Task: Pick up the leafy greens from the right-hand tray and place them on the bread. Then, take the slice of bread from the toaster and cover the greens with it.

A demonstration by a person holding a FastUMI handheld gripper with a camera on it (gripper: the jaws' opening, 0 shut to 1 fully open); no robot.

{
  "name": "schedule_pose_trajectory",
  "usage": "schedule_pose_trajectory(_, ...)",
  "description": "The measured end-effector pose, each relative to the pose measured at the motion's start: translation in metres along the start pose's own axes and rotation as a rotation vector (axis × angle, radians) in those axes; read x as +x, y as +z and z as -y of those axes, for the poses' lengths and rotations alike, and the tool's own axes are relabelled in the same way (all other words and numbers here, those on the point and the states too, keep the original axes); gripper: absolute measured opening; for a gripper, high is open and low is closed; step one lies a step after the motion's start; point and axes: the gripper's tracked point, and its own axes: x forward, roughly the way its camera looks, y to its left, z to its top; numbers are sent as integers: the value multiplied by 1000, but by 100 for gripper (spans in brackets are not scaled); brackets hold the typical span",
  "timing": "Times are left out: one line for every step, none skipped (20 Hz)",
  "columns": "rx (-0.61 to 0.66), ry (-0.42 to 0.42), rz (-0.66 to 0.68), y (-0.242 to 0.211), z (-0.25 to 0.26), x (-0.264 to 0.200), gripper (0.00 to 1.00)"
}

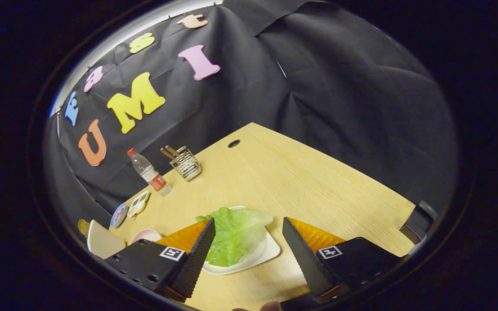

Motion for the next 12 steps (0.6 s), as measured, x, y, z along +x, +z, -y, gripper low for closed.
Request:
schedule_pose_trajectory(8, -3, -9, 1, 1, 8, 96)
schedule_pose_trajectory(10, -5, -15, 1, 2, 15, 96)
schedule_pose_trajectory(13, -5, -23, 0, 3, 21, 96)
schedule_pose_trajectory(15, -5, -31, -3, 2, 24, 95)
schedule_pose_trajectory(23, -7, -36, -3, 2, 31, 92)
schedule_pose_trajectory(28, -4, -40, -3, 2, 32, 88)
schedule_pose_trajectory(32, -3, -40, -3, 3, 32, 88)
schedule_pose_trajectory(38, -4, -43, -3, 3, 34, 79)
schedule_pose_trajectory(43, -6, -44, -3, 5, 35, 71)
schedule_pose_trajectory(47, -7, -47, -5, 5, 45, 62)
schedule_pose_trajectory(49, -18, -49, -5, 9, 46, 53)
schedule_pose_trajectory(67, -14, -58, -8, 10, 49, 45)
